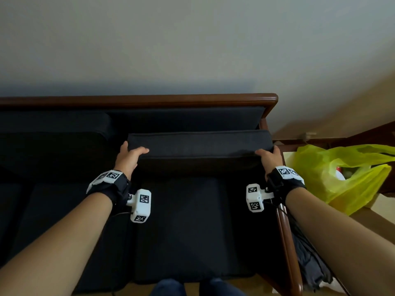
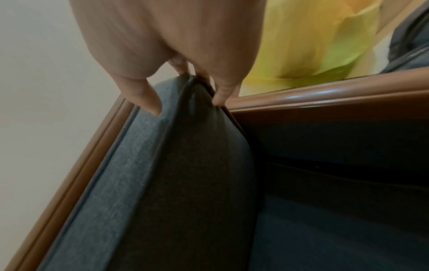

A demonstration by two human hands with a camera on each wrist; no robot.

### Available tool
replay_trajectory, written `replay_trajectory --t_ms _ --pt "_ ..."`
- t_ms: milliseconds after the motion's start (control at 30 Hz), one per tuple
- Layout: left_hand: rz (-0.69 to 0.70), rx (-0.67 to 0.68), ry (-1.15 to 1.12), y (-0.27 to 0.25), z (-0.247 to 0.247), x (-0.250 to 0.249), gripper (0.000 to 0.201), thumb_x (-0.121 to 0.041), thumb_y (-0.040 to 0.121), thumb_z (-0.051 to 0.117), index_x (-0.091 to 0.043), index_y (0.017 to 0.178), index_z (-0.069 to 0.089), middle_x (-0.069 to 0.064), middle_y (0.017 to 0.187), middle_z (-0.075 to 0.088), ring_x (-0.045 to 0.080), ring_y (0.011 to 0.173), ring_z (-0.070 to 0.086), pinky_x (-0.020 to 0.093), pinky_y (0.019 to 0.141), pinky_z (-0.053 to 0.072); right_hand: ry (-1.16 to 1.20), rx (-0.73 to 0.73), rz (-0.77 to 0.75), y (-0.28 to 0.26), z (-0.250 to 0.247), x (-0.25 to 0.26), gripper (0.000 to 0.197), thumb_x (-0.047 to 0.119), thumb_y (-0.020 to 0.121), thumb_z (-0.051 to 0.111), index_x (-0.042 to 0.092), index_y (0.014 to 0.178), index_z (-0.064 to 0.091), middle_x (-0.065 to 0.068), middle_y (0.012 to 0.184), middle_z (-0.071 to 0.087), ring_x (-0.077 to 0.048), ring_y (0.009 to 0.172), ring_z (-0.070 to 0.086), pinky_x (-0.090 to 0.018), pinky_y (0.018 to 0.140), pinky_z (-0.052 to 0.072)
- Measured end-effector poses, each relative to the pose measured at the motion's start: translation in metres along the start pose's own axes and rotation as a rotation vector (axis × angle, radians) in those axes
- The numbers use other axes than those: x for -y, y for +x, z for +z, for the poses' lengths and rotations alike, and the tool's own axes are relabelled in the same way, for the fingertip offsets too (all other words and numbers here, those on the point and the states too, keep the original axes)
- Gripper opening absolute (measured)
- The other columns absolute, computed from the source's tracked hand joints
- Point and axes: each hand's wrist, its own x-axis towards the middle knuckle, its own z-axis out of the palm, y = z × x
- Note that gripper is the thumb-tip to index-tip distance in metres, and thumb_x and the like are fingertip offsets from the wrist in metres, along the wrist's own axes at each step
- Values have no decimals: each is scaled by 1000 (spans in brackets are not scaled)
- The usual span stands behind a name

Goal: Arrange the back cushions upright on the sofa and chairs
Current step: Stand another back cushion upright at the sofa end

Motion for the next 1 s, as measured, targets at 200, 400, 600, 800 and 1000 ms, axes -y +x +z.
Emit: replay_trajectory --t_ms 200,400,600,800,1000 --pt "74 -65 350 40 15 -14 78 -36 97 59 -30 159 12 15 164 12 39 146 26 51 115 26 -209 -75 -130 34 24 28 69 33 91 65 9 148 34 -17 150 43 -39 134 45 -46 108 39" --pt "74 -99 444 73 32 -34 73 -34 99 53 -28 159 12 15 163 7 43 143 29 49 114 27 -226 -123 -197 67 44 36 69 30 94 63 9 150 29 -18 152 35 -39 137 39 -45 109 37" --pt "61 -197 395 59 48 -30 77 -34 93 59 -30 157 17 13 161 12 46 136 36 52 108 34 -197 -151 -232 76 33 25 65 33 92 65 13 147 37 -15 148 42 -38 132 46 -48 108 42" --pt "95 -191 278 51 57 -11 83 -17 92 65 -30 157 16 9 160 12 39 140 32 47 113 31 -92 -187 -232 73 24 -1 61 30 91 65 25 146 40 -9 145 47 -34 131 48 -46 108 41" --pt "140 -40 692 77 26 -18 93 2 91 53 -35 158 -1 8 162 7 41 127 45 40 91 41 -205 -200 -181 75 55 33 69 29 98 56 23 156 19 -17 154 31 -41 137 39 -46 107 38"
